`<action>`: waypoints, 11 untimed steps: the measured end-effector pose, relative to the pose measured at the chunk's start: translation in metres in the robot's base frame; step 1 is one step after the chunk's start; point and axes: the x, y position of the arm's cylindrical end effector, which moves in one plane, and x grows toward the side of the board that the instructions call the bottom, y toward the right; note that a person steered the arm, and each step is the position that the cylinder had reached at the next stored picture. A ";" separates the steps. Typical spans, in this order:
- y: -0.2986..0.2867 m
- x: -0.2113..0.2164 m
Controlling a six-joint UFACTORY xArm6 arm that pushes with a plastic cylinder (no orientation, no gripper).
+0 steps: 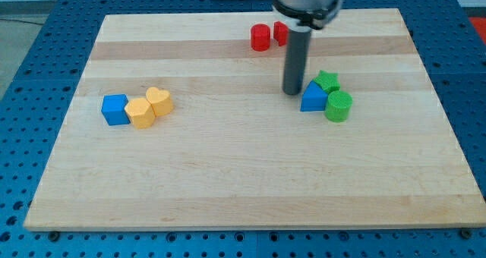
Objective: Move the blue cube into the triangle
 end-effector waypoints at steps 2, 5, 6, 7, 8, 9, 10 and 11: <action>-0.197 0.015; -0.322 0.068; -0.331 0.116; -0.321 0.120; -0.285 0.120; -0.232 0.120; -0.185 0.120; -0.170 0.135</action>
